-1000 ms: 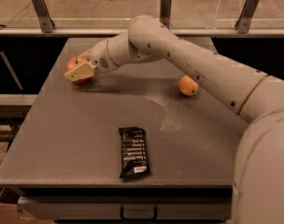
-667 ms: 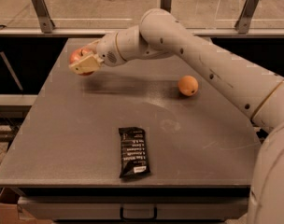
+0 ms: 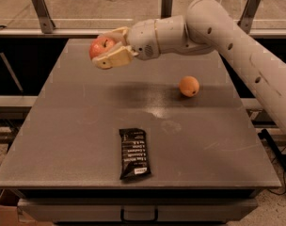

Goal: Pick apple

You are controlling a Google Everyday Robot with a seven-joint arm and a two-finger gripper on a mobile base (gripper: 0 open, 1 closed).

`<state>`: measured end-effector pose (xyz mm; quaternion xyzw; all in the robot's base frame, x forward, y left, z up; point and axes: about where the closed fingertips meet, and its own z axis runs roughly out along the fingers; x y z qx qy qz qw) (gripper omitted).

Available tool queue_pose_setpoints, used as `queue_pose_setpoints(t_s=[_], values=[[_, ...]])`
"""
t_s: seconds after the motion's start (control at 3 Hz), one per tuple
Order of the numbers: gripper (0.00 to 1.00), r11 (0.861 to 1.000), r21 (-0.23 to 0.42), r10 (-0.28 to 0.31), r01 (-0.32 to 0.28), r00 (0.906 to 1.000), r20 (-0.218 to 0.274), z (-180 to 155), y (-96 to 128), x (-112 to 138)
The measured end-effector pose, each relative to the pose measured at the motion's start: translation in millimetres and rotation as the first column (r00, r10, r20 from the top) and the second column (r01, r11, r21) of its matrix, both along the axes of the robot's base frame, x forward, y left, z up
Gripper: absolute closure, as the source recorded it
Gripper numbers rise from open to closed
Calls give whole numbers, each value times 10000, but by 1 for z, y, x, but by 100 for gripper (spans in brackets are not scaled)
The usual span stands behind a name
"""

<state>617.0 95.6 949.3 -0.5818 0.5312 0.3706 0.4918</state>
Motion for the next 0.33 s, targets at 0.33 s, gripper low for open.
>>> queue_pose_setpoints(t_s=[0.33], values=[[100, 9970, -282, 716, -720, 9974, -124, -7, 0, -19]])
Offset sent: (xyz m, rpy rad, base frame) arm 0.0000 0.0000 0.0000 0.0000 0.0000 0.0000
